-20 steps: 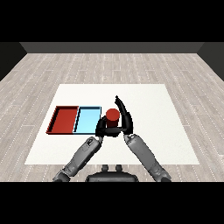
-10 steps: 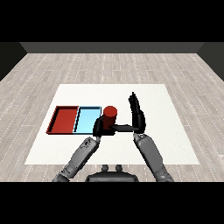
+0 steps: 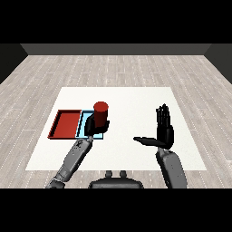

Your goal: Pick the red can and put it in the red box

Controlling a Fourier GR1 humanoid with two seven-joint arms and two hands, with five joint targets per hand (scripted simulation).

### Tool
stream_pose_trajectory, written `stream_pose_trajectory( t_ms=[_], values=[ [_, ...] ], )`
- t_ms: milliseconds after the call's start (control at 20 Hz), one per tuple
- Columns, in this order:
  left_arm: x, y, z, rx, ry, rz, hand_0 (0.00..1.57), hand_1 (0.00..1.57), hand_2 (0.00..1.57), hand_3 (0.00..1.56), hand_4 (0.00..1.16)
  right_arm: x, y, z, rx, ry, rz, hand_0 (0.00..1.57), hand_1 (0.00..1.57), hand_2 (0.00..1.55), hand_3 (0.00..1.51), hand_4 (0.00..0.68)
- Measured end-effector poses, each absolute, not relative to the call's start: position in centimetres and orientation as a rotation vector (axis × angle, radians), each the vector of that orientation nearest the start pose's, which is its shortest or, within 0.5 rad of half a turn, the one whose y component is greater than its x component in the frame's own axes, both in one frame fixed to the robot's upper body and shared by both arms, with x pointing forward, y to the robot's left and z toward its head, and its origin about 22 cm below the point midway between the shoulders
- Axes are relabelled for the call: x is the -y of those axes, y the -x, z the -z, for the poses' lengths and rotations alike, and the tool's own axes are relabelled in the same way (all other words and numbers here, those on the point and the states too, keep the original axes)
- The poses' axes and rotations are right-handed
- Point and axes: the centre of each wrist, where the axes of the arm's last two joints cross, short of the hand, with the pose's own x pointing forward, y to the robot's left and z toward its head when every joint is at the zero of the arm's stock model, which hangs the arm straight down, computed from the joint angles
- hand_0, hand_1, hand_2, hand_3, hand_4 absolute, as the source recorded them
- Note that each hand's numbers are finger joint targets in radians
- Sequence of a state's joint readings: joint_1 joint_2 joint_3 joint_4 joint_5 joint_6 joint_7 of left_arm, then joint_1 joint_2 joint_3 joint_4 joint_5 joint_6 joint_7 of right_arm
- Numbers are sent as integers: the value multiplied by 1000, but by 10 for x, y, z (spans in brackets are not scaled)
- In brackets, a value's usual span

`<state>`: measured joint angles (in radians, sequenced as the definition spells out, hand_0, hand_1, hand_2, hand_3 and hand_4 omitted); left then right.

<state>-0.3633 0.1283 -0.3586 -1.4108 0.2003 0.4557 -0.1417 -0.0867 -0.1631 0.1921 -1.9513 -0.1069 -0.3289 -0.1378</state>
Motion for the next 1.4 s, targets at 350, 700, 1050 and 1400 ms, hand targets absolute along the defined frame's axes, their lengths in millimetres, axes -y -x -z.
stream_pose_trajectory(
  t_ms=[350, 700, 1050, 1400],
  values=[
    [-209, -329, -54, 1765, -214, 19, 1571, 1571, 1568, 1476, 1128, 236, -218, -86, 2087, 103, 127, 0, 0, 0, 0, 0],
    [-299, -346, -48, 1596, -516, 15, 1571, 1571, 1553, 1485, 1076, 253, -214, -71, 2043, 154, 139, 0, 0, 0, 0, 0],
    [-366, -355, -26, 1431, -738, 32, 1571, 1571, 1518, 1439, 1036, 256, -218, -64, 2042, 140, 125, 0, 0, 0, 0, 0],
    [-383, -354, 12, 1232, -798, 69, 1130, 1130, 1141, 1309, 906, 249, -237, -55, 2045, 165, 61, 0, 0, 0, 0, 0]
  ],
)
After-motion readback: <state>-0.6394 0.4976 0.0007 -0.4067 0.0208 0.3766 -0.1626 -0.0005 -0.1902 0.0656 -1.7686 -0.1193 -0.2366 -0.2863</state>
